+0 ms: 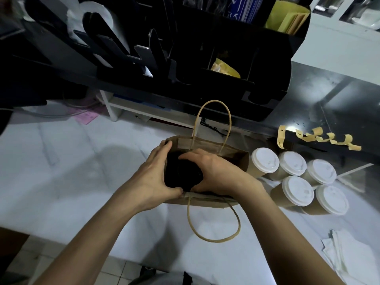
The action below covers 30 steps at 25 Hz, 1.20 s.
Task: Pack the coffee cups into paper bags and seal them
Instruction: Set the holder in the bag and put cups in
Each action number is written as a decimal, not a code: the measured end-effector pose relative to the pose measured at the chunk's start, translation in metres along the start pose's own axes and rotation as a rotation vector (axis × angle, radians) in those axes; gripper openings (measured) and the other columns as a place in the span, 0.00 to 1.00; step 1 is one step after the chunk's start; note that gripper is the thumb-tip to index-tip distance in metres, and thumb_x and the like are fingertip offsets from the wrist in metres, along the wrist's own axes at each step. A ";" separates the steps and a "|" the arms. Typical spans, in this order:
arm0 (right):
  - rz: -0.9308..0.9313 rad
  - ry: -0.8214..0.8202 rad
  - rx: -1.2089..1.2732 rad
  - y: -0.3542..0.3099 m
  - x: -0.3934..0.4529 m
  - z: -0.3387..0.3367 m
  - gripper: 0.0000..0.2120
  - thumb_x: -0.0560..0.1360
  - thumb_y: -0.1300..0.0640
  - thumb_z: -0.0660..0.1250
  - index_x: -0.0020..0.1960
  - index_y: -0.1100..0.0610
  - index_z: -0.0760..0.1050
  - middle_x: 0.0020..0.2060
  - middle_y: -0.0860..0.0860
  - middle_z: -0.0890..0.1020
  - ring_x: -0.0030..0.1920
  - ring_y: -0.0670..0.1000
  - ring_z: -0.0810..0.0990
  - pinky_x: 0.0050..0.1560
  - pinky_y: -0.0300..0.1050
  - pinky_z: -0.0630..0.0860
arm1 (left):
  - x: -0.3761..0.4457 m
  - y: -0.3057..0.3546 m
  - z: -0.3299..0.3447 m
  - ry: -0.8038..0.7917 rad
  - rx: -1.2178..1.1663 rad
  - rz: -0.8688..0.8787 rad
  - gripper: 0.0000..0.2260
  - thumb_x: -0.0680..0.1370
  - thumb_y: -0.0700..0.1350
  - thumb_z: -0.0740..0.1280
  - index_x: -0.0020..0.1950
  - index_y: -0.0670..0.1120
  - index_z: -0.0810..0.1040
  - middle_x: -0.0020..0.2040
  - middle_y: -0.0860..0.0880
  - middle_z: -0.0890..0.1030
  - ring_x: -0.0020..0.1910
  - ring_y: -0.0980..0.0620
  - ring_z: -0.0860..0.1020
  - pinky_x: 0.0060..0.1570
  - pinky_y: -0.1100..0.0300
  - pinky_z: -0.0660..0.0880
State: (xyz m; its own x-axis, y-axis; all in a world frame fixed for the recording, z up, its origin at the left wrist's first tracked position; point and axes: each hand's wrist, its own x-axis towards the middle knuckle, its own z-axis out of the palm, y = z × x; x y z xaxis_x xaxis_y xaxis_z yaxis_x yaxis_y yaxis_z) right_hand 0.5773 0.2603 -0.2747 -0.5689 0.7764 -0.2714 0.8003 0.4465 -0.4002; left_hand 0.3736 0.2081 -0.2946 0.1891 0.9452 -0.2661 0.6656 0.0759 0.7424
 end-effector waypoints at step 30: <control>0.088 -0.129 0.084 0.005 0.022 0.018 0.40 0.69 0.53 0.80 0.76 0.43 0.66 0.73 0.46 0.69 0.71 0.50 0.70 0.71 0.51 0.71 | 0.003 -0.001 0.001 0.018 -0.019 -0.003 0.53 0.69 0.52 0.78 0.81 0.61 0.44 0.78 0.69 0.46 0.69 0.45 0.72 0.63 0.53 0.76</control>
State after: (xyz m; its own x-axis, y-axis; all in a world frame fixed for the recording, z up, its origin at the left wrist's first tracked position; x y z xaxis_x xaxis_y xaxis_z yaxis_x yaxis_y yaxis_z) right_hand 0.5654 0.2717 -0.2980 -0.5209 0.7451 -0.4166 0.8326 0.3358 -0.4404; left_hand 0.3741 0.2103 -0.2962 0.1738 0.9506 -0.2572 0.6525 0.0845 0.7530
